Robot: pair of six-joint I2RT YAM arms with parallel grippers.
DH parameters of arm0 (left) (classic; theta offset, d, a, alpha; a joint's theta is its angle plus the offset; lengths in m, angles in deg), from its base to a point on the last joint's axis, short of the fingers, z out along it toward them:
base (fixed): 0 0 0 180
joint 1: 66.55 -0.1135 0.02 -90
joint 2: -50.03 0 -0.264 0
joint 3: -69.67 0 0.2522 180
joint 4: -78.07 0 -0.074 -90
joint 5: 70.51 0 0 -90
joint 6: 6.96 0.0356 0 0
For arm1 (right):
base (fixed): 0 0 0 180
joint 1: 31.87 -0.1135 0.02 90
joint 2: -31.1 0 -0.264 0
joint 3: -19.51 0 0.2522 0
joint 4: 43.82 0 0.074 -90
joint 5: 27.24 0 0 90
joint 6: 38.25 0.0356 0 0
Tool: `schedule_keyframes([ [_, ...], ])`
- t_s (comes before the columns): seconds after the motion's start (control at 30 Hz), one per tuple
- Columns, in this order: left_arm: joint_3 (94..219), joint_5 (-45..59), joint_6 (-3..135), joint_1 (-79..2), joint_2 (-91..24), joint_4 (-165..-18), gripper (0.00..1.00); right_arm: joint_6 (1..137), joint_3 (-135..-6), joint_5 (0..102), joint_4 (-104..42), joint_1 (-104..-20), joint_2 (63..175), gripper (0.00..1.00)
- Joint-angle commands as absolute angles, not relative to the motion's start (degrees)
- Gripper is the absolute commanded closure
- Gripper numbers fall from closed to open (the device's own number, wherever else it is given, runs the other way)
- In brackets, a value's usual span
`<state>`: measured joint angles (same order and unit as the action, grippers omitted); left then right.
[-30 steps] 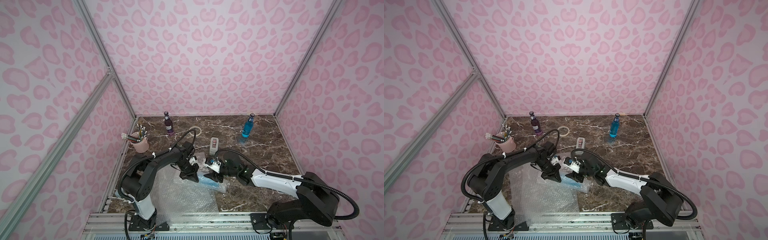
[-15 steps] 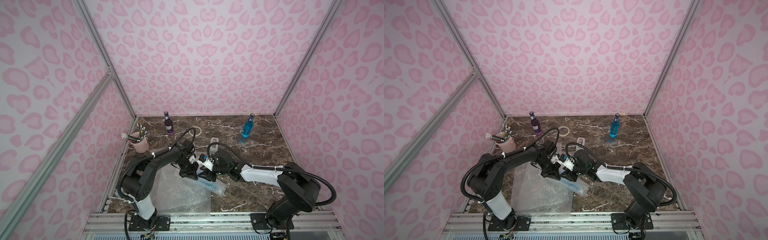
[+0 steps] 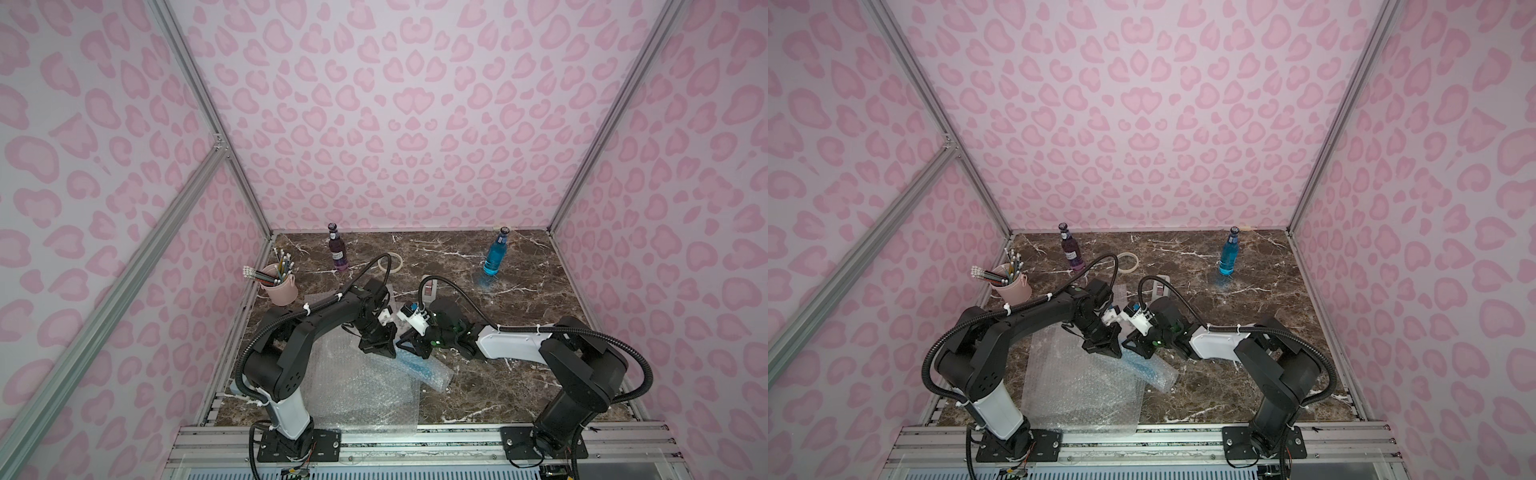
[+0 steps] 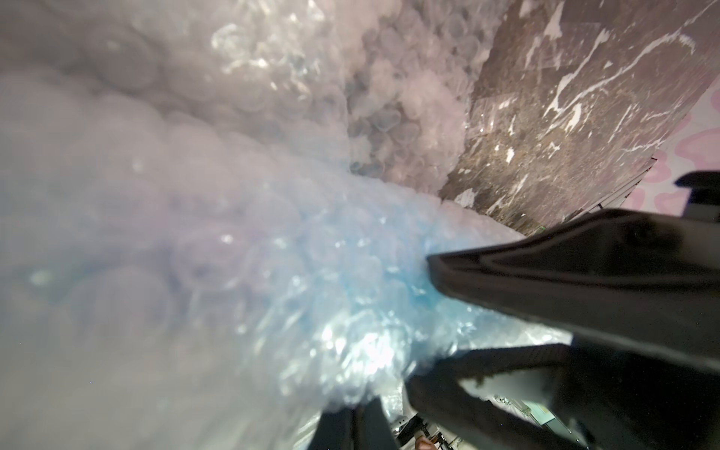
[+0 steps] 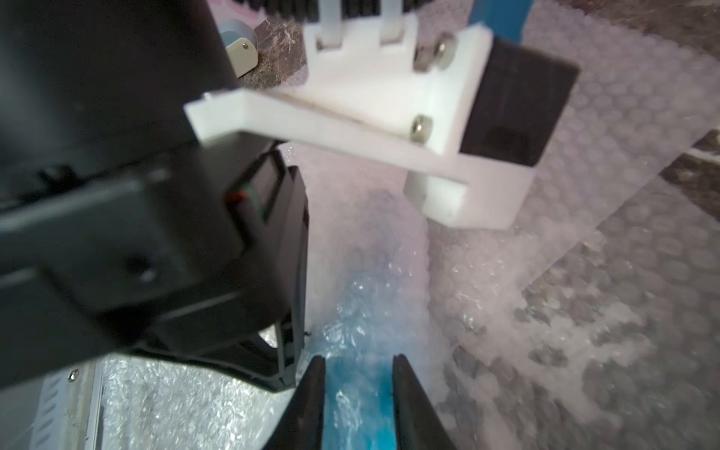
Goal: Wrap wine bottles in bubble wrap
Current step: Stick the tape on the bubble wrap.
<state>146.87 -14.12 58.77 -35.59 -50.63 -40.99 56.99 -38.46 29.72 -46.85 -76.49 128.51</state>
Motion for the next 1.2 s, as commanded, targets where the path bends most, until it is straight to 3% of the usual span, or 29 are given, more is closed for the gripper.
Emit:
schedule_keyframes([
  [0.0, 146.6, -7.6, 59.2, -35.7, -50.8, -43.3, 0.9, 59.4, -36.9, 31.0, -43.8, -76.3, 129.6, 0.73],
  [0.77, 148.2, 3.8, 61.3, -35.7, -42.4, -29.9, 0.66, 58.2, -35.2, 31.0, -43.8, -76.5, 130.1, 0.74],
  [0.97, 149.8, 2.5, 59.1, -35.7, -36.0, -26.7, 0.66, 58.5, -34.9, 30.6, -44.4, -76.5, 129.9, 0.74],
  [1.17, 142.9, -8.6, 52.5, -34.6, -35.8, -40.7, 0.74, 59.7, -34.6, 29.9, -46.0, -76.5, 130.0, 0.74],
])
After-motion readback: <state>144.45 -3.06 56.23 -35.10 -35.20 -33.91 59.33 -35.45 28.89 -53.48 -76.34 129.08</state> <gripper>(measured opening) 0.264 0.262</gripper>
